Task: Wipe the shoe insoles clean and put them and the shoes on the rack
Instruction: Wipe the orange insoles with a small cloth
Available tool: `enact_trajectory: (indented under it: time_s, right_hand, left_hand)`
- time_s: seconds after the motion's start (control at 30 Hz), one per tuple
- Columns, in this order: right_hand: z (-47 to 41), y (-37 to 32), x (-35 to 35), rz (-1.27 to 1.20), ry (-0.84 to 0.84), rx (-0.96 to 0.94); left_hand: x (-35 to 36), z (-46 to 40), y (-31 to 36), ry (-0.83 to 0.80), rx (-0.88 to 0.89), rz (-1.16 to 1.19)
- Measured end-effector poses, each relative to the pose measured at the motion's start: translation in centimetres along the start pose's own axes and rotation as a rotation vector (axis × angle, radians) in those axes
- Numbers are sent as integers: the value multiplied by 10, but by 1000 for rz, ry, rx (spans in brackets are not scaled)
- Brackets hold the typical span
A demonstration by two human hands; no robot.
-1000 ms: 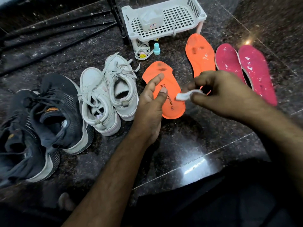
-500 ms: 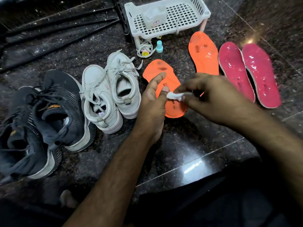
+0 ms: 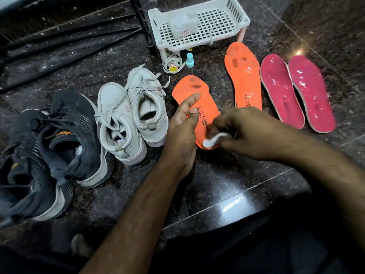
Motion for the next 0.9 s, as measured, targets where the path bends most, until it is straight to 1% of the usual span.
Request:
enact_trajectory:
  time_s: [0.03,0.07,0.1,0.2,0.23,0.27,0.33,0.37,0.47,0.5,0.53,0.6,0.67,0.7,0.73,0.8,0.87,0.9]
  right_hand:
    - [5,1,-2,-19,-81,-10]
    - [10,2,-4,-63,-97,-13]
    - [13,3,-7,-127,-40,-5]
    - [5,9,-9,-323,361,16]
    - [-1,8,-8,-321,426,26]
    - [-7,8,-5,-259,437,44]
    - [-14,6,2,-69,343,81]
    - [-13,4,4,-29,264,75]
    - [-2,-3,2,-51,-36,1]
    - [3,-5,1,-103,-69,-13]
    - [6,-4,-1,-181,-29,-10]
    - [7,0,-6,-300,216,2]
    - [-1,5,-8,-265,440,28]
    - [-5,6,-8,-192,480,56]
    - [-10,6,-6,-116,469,78]
    - [-18,6,0,-25,392,83]
    - [-20,3,4,6,310,44]
    - [-18,1,5,12,234,-6]
  left_hand:
    - [0,0,1,5,-2,3]
    - [0,0,1,5,-5,2]
    - [1,-1,1,2,-8,-1]
    - [5,-1,0,-20,-17,-3]
    - [7,0,0,-34,-9,7]
    - [9,1,-1,-43,3,27]
    - [10,1,-1,-37,9,100]
    - [10,1,-1,-27,12,131]
    - [7,0,2,-5,14,125]
    - [7,0,3,-12,11,116]
    - [8,0,3,-19,1,116]
    - [10,0,4,-25,-26,146]
    - [12,2,4,-33,-29,173]
    - [12,3,4,-37,-22,180]
    - [12,3,4,-38,-14,187]
    - [10,4,7,-30,-12,220]
    - [8,4,10,-15,-34,262]
    - [6,4,10,3,-44,257]
Point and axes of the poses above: each hand's wrist, its own z-axis away from the middle knuckle, its own x-axis out of the palm, y = z × x, the point moved 1 cm from there along -z, towards the middle knuckle, and after that the axes turned 15 degrees about -y, right-handed, at the moved point
